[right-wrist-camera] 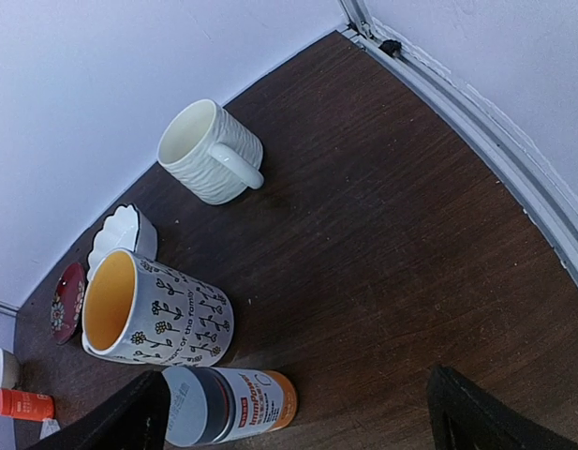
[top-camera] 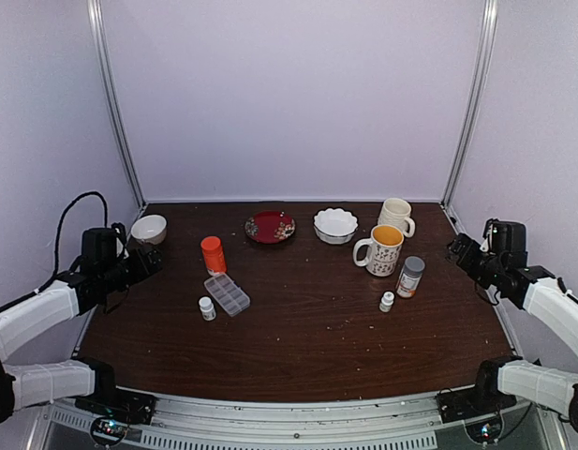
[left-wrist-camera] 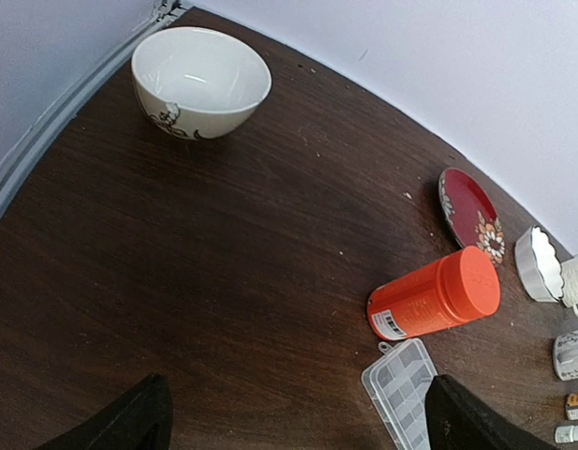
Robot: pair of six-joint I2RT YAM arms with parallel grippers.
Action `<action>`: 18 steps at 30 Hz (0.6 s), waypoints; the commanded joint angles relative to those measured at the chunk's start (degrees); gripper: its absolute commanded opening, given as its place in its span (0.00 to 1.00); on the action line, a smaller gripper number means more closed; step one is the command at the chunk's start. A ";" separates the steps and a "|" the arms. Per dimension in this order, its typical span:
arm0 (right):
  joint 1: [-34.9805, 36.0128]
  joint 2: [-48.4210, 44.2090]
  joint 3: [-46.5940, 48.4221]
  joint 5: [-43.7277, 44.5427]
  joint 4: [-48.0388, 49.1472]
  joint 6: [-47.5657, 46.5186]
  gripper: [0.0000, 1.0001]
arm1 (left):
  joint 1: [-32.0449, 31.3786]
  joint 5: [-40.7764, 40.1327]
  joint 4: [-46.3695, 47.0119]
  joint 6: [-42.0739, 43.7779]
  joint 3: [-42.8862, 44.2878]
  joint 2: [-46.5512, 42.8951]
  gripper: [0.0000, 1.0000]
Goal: Sort the pills into containers
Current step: Move the pill container to the center of the board.
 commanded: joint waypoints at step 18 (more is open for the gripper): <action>19.87 1.51 14.42 6.76 -4.67 -7.79 1.00 | -1.38 20.59 13.02 4.38 -1.71 9.20 0.97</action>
